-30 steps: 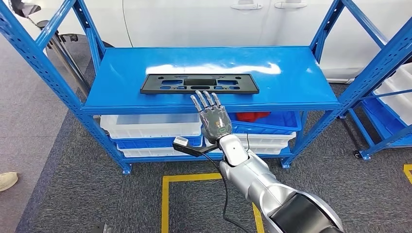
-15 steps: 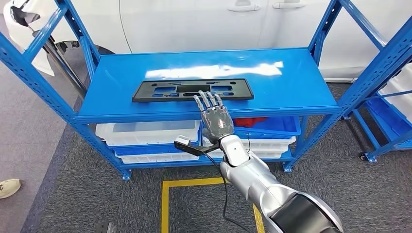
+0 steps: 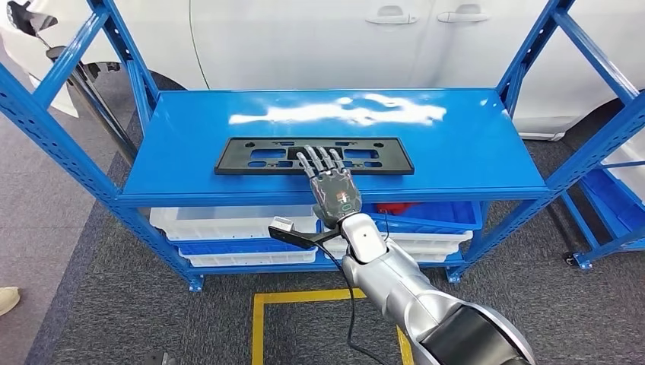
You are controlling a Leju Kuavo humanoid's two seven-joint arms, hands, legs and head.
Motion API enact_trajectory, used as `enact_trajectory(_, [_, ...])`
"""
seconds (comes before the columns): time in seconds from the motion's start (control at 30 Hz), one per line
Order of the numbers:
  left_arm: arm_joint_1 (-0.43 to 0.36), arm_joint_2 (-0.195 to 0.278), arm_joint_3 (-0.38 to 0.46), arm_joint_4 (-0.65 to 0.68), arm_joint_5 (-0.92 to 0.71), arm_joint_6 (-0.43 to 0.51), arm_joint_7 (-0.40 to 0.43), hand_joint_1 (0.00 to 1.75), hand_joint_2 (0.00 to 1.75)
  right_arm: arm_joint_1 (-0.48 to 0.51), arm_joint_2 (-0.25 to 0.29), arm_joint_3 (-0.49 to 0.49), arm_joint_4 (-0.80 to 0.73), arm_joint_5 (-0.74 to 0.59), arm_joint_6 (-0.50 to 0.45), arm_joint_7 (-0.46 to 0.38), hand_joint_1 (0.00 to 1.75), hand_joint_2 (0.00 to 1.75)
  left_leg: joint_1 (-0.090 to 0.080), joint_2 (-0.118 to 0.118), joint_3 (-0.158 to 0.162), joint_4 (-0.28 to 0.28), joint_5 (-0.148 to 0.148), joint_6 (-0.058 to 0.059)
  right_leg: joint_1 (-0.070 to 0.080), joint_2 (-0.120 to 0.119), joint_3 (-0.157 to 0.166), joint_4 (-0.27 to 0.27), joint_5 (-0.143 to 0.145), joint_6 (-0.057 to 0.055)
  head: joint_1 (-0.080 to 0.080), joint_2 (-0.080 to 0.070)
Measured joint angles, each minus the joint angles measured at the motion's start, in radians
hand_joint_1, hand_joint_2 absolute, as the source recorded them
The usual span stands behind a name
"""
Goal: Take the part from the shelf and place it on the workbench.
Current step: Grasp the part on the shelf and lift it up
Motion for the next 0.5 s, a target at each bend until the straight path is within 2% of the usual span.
enact_trajectory(0.07, [0.0, 0.0, 0.0, 0.0, 0.0, 0.0, 0.0, 0.0, 0.0, 0.002, 0.0, -0.002, 0.001, 0.0, 0.0, -0.001, 0.0, 1.75, -0.002, -0.001, 0.01, -0.001, -0.01, 0.005, -0.001, 0.0, -0.087, 0.122, -0.037, 0.004, 0.0, 0.0])
enact_trajectory(0.1, [0.001, 0.0, 0.0, 0.0, 0.0, 0.0, 0.0, 0.0, 0.0, 0.006, 0.0, -0.002, 0.002, 0.0, 0.0, -0.001, 0.0, 1.75, -0.003, -0.001, 0.017, -0.001, -0.017, 0.005, -0.002, 0.0, -0.119, 0.152, -0.037, 0.005, 0.0, 0.0])
enact_trajectory(0.13, [0.004, 0.0, 0.0, 0.0, 0.0, -0.001, 0.0, 0.0, 0.0, 0.01, 0.0, -0.002, 0.003, 0.0, 0.0, -0.001, 0.0, 1.75, -0.003, -0.002, 0.026, 0.0, -0.024, 0.005, -0.002, 0.0, -0.133, 0.148, -0.016, 0.004, 0.0, 0.0])
enact_trajectory(0.17, [0.005, 0.0, 0.0, 0.0, -0.001, -0.001, 0.0, 0.0, 0.0, 0.013, 0.0, -0.003, 0.004, 0.0, 0.0, -0.002, 0.0, 1.75, -0.004, -0.002, 0.038, 0.0, -0.032, 0.004, -0.002, 0.0, -0.129, 0.106, 0.026, 0.001, 0.0, 0.0])
enact_trajectory(0.2, [0.006, 0.0, 0.0, 0.0, -0.001, -0.001, 0.0, 0.0, 0.0, 0.014, 0.0, -0.003, 0.004, 0.0, 0.0, -0.002, 0.0, 1.75, -0.004, -0.003, 0.05, -0.001, -0.04, 0.002, -0.001, 0.0, -0.112, 0.039, 0.08, -0.004, 0.0, 0.0])
enact_trajectory(0.23, [0.005, 0.0, 0.0, 0.0, -0.002, -0.001, -0.001, 0.0, 0.0, 0.014, 0.0, -0.003, 0.005, 0.0, -0.001, -0.003, 0.0, 1.75, -0.004, -0.003, 0.061, -0.001, -0.048, 0.0, 0.002, 0.0, -0.094, -0.023, 0.12, -0.009, 0.0, 0.0])
enact_trajectory(0.27, [0.004, 0.0, 0.001, 0.001, -0.002, -0.001, -0.001, 0.0, 0.0, 0.013, 0.0, -0.004, 0.005, 0.0, -0.001, -0.004, 0.0, 1.75, -0.005, -0.003, 0.068, -0.002, -0.055, -0.004, 0.005, 0.0, -0.079, -0.078, 0.143, -0.015, 0.0, 0.0])
enact_trajectory(0.3, [0.002, 0.0, 0.001, 0.001, -0.003, -0.001, -0.002, 0.0, 0.0, 0.013, 0.0, -0.004, 0.005, 0.0, -0.001, -0.005, 0.0, 1.75, -0.005, -0.004, 0.071, -0.004, -0.061, -0.009, 0.009, 0.0, -0.07, -0.109, 0.153, -0.021, 0.0, 0.0])
enact_trajectory(0.37, [0.001, 0.0, 0.001, 0.001, -0.004, -0.001, -0.003, 0.0, 0.0, 0.014, 0.0, -0.005, 0.004, 0.001, -0.002, -0.007, 0.0, 1.75, -0.005, -0.003, 0.078, 0.001, -0.066, -0.022, 0.011, 0.001, -0.06, -0.127, 0.144, -0.031, 0.0, 0.0])
enact_trajectory(0.43, [0.0, -0.001, 0.001, 0.001, -0.007, -0.001, -0.004, 0.0, 0.0, 0.013, 0.002, -0.006, 0.003, 0.002, -0.002, -0.008, 0.0, 1.75, -0.004, -0.001, 0.082, 0.026, -0.076, -0.032, 0.007, 0.002, -0.039, -0.133, 0.14, -0.041, 0.0, 0.0])
enact_trajectory(0.47, [-0.001, -0.001, 0.001, 0.001, -0.008, -0.001, -0.005, 0.0, 0.0, 0.011, 0.004, -0.007, 0.002, 0.002, -0.003, -0.009, 0.0, 1.75, -0.003, 0.0, 0.068, 0.058, -0.091, -0.036, 0.005, 0.002, -0.028, -0.136, 0.136, -0.046, 0.0, 0.0])
enact_trajectory(0.5, [-0.002, -0.001, 0.001, 0.001, -0.009, -0.001, -0.005, 0.0, 0.0, 0.01, 0.006, -0.007, 0.002, 0.002, -0.003, -0.011, 0.0, 1.75, -0.001, 0.001, 0.039, 0.114, -0.113, -0.04, 0.004, 0.001, -0.018, -0.138, 0.131, -0.049, 0.0, 0.0])
